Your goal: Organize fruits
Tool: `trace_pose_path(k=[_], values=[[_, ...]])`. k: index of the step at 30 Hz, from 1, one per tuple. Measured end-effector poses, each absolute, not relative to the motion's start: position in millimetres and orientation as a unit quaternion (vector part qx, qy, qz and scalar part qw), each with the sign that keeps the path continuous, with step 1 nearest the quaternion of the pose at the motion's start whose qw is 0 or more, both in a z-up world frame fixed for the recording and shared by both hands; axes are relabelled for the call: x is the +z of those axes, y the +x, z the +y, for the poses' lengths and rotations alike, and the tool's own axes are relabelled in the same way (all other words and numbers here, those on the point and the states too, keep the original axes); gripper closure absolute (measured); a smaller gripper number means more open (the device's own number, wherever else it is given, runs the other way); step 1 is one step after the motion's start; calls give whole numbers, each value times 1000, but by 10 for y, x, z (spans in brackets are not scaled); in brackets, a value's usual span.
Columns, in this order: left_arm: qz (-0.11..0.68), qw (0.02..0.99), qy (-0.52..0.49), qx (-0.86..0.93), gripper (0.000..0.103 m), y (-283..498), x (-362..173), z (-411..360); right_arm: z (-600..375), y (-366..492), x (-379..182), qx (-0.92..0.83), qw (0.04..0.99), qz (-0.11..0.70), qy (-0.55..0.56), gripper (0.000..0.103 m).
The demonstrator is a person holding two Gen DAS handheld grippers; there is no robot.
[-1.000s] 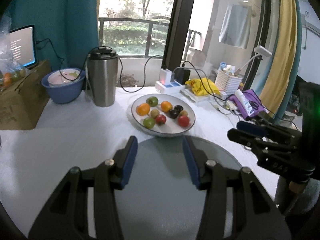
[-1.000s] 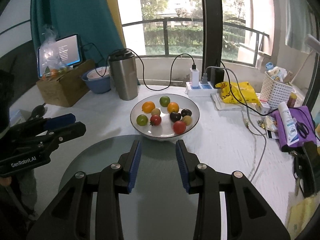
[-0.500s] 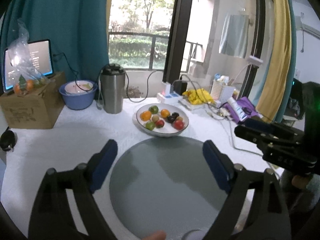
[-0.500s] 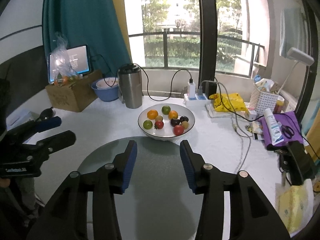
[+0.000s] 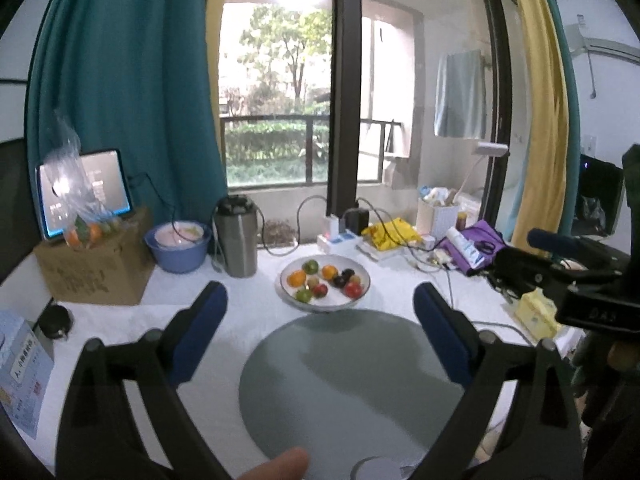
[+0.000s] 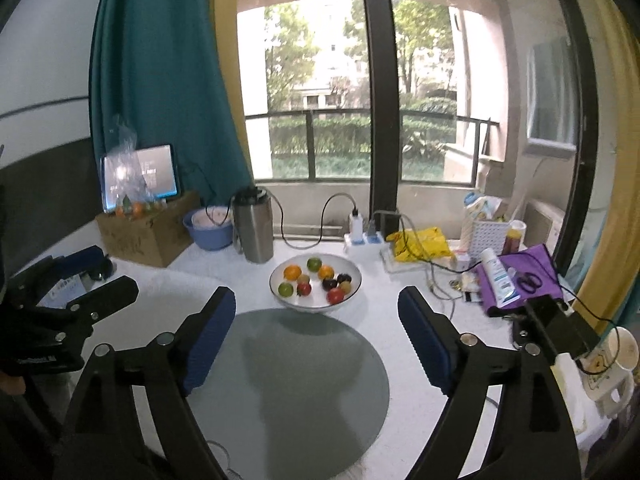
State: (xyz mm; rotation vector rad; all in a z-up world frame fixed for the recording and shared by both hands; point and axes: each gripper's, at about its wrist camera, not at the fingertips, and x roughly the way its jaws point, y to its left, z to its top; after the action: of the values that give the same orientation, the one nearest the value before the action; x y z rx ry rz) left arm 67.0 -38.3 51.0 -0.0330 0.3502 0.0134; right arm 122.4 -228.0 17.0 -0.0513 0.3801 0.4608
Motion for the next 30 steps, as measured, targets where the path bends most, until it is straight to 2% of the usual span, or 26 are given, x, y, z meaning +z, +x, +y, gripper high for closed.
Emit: trace_pose_path(k=[13, 30], values=[[116, 993, -18, 18, 8, 350, 801, -504, -2524, 814, 528, 200, 972, 120, -22, 16], [108, 993, -35, 18, 8, 254, 806, -409, -2487, 757, 547, 193, 973, 120, -32, 16]])
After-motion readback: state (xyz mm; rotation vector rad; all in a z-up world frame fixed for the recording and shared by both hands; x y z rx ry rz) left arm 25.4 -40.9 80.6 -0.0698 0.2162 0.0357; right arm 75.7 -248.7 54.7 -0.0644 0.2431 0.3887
